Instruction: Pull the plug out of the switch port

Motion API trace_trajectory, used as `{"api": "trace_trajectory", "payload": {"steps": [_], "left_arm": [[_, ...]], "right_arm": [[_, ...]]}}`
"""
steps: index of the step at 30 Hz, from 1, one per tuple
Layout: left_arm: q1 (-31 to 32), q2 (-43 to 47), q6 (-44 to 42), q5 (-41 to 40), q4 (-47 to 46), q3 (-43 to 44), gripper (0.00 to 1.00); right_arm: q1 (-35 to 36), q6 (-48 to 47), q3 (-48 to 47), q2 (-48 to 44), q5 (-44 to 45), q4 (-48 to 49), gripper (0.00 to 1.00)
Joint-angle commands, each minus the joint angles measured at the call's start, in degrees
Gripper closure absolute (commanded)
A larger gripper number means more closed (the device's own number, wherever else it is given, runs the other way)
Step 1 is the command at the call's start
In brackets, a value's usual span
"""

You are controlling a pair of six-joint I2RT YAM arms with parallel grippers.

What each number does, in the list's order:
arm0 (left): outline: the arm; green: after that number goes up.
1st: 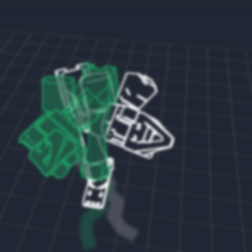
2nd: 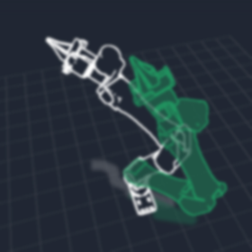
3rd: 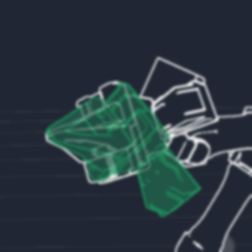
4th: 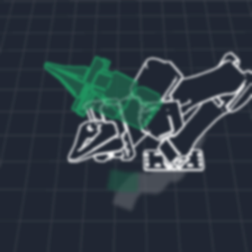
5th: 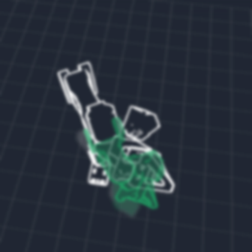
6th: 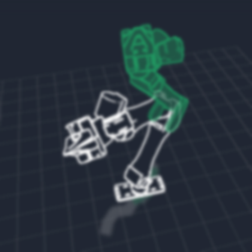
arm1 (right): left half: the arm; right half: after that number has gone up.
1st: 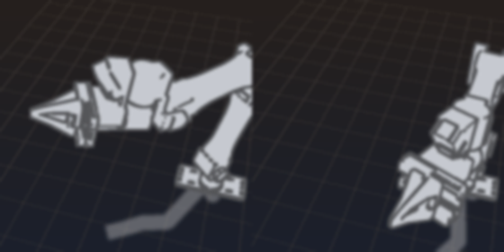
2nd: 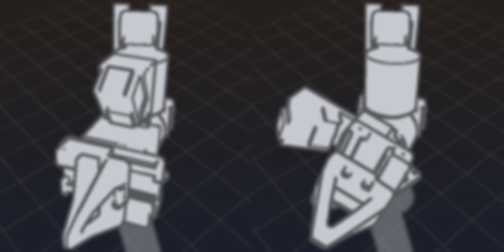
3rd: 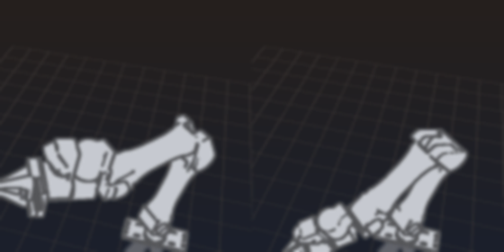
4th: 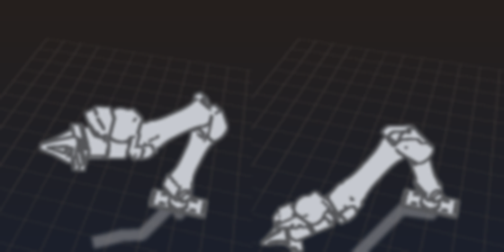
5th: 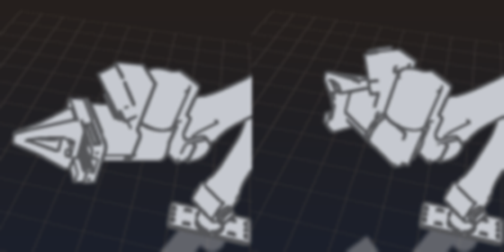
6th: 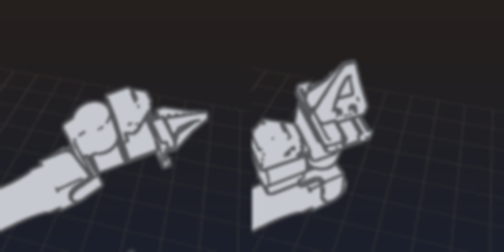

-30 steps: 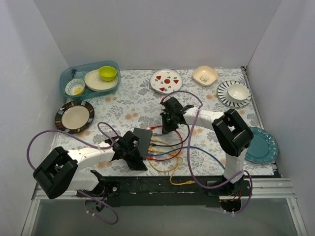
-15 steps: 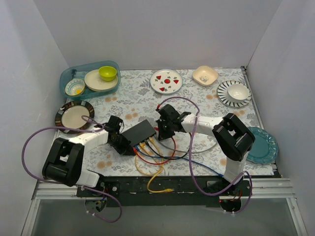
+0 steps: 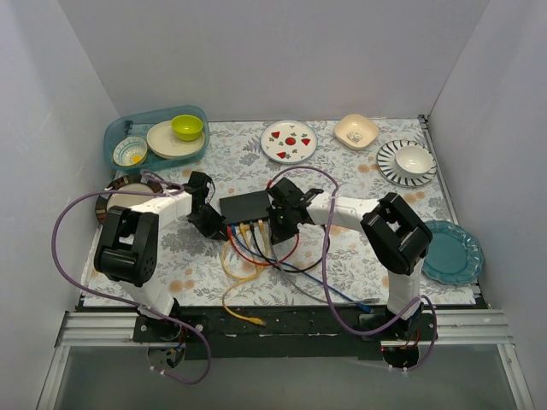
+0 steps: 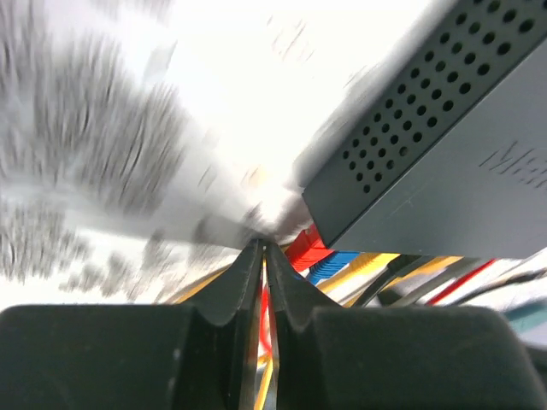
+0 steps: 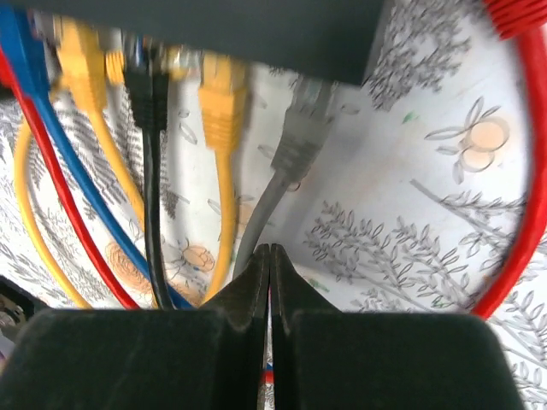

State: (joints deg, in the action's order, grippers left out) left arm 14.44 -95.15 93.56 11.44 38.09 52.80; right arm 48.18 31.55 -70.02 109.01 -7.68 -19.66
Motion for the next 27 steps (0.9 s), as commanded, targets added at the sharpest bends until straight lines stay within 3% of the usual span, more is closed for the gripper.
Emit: {"api": "trace_trajectory", "payload": {"steps": [1, 9, 13, 17, 19, 21, 27], "left_arm": [[-1.51, -3.19, -2.23, -5.11, -4.43, 7.75, 0.92], [-3.1, -5.14, -3.38, -5.29, -2.75, 13.56, 0.89], [-3.19, 1.53, -3.47, -7.39, -4.25, 9.35, 0.78], [-3.1, 7.95, -4.43, -6.96, -5.91, 1.64, 0.56], [-3.1, 9.54, -4.7, -5.12, -7.49, -1.54, 0.5], [-3.1, 11.3, -4.61, -3.81, -9.51, -5.92, 0.46], [-2.75, 12.01, -5.31, -2.74, -11.8, -11.31, 0.48]], "right_arm": [[-2.74, -0.52, -4.42, 0.06, -1.99, -0.9, 0.99], [-6.96, -2.9, -3.11, -5.03, 1.18, -2.32, 0.99], [-7.05, -4.04, -2.14, -8.63, 1.97, -2.22, 0.99], [-6.96, -4.65, -1.35, -9.78, 1.97, -2.31, 0.91], [-6.96, -4.83, -1.17, -9.61, 2.06, -2.31, 0.9], [-6.96, -4.83, -1.61, -9.08, 2.06, -2.23, 0.89], [-6.96, -4.92, -3.89, -5.83, 1.0, -2.14, 0.89]]}}
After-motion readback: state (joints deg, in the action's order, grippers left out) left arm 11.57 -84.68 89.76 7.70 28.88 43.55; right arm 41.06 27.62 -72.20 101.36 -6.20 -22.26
